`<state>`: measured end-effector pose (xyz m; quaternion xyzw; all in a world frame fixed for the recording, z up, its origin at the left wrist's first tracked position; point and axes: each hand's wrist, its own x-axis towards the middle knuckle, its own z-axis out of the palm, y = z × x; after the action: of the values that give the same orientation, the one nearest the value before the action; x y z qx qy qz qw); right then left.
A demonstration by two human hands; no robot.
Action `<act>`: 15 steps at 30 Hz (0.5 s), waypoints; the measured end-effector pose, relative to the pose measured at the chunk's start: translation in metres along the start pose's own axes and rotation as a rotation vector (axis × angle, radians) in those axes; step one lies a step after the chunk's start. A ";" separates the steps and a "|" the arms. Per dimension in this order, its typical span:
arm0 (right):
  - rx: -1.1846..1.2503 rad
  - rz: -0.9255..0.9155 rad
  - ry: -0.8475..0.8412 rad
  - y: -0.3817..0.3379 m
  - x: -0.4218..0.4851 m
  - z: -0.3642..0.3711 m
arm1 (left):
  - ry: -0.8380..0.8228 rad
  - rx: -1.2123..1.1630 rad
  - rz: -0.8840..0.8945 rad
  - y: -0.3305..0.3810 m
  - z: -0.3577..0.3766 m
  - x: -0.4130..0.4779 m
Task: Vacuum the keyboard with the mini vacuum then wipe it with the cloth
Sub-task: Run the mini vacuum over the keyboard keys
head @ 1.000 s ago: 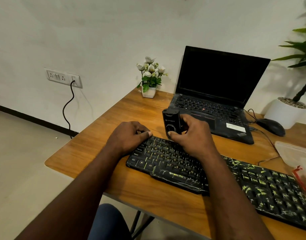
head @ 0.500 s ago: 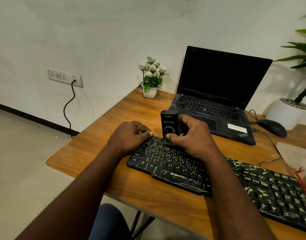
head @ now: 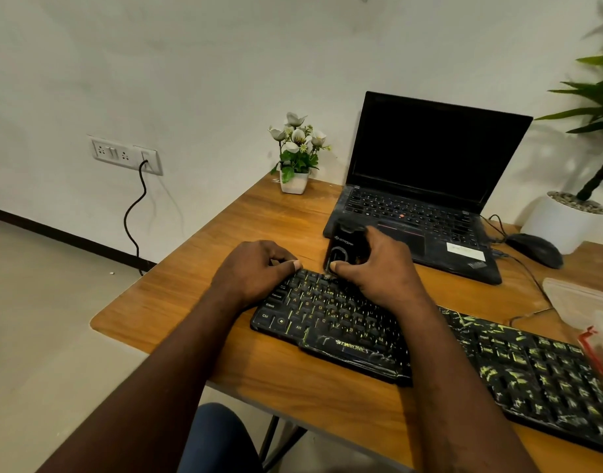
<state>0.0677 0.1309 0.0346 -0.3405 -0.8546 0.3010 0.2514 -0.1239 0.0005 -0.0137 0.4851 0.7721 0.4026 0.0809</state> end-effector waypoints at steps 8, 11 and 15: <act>-0.014 0.028 -0.036 0.011 0.001 -0.021 | 0.050 0.044 -0.017 -0.002 0.000 0.002; -0.019 -0.011 -0.064 -0.001 0.003 -0.008 | 0.041 0.030 -0.029 -0.001 0.000 0.003; -0.052 -0.079 -0.079 -0.021 0.011 0.013 | 0.053 -0.044 -0.055 -0.002 -0.002 0.002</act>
<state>0.0431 0.1227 0.0422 -0.3007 -0.8842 0.2818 0.2200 -0.1270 0.0008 -0.0134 0.4509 0.7779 0.4299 0.0820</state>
